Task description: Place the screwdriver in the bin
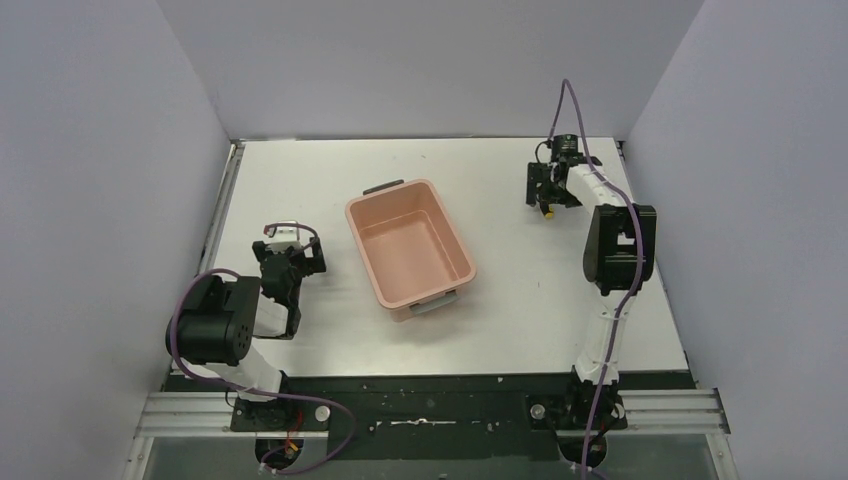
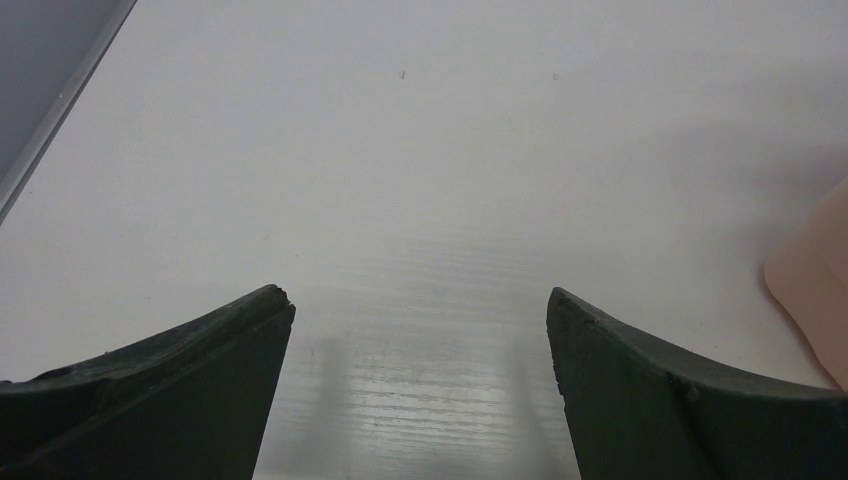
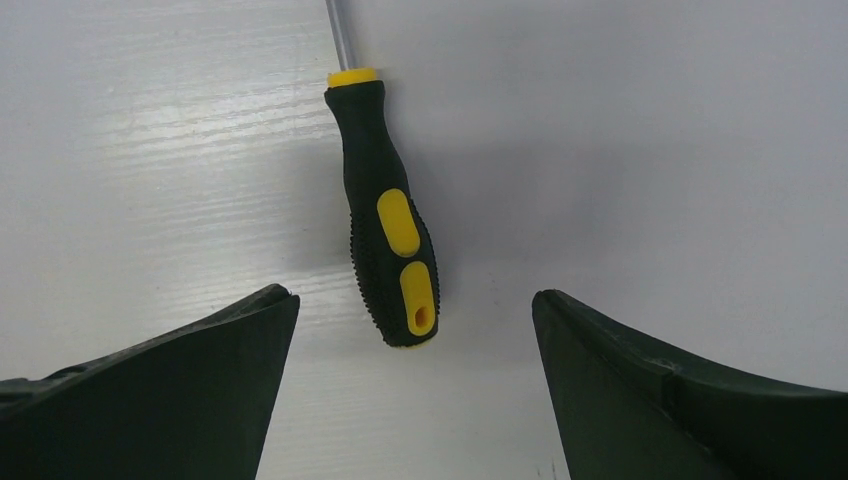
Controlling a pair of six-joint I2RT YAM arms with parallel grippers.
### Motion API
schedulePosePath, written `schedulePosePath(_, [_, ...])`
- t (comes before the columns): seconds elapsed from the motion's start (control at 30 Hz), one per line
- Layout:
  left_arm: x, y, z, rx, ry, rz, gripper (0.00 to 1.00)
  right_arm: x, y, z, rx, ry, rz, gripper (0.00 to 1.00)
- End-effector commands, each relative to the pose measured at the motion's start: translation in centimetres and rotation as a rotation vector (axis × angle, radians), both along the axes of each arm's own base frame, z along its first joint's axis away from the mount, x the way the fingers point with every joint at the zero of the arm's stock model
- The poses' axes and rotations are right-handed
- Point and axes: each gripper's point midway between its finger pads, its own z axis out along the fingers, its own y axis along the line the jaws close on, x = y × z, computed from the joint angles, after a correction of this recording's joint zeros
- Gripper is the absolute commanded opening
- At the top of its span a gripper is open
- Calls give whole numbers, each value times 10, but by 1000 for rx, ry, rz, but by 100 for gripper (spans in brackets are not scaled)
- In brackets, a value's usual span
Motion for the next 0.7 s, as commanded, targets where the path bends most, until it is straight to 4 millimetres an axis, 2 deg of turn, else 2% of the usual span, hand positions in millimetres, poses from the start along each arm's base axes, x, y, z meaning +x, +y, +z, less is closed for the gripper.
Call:
schedulePosePath(0.0, [6,1,16,2,-61,-1,97,13,-2,-5,-13,2,40,85])
schedulePosePath(0.07, [5,1,16,2,-59,0,97,15,4,-14,15,17,60,70])
schedulePosePath(0.17, [6,1,16,2,-61,0,97,17,8,-17,45,30,49,36])
schedulePosePath(0.27, [6,1,17,2,-61,-1,97,22,11,-2,55,-12,41,11])
schedulePosePath(0.33, [6,1,17,2,-61,-1,97,23,10,18,59,-48,26,0])
schedulePosePath(0.43, [5,1,16,2,-60,-1,97,15,8,60,63,-121,-25,0])
schedulePosePath(0.5, [5,1,16,2,-60,-1,97,3,8,87,84,-167,-72,0])
schedulePosePath(0.57, [5,1,16,2,-60,0,97,-14,5,112,98,-202,-134,0])
schedulePosePath(0.67, [5,1,16,2,-60,0,97,-44,11,151,132,-237,-147,0])
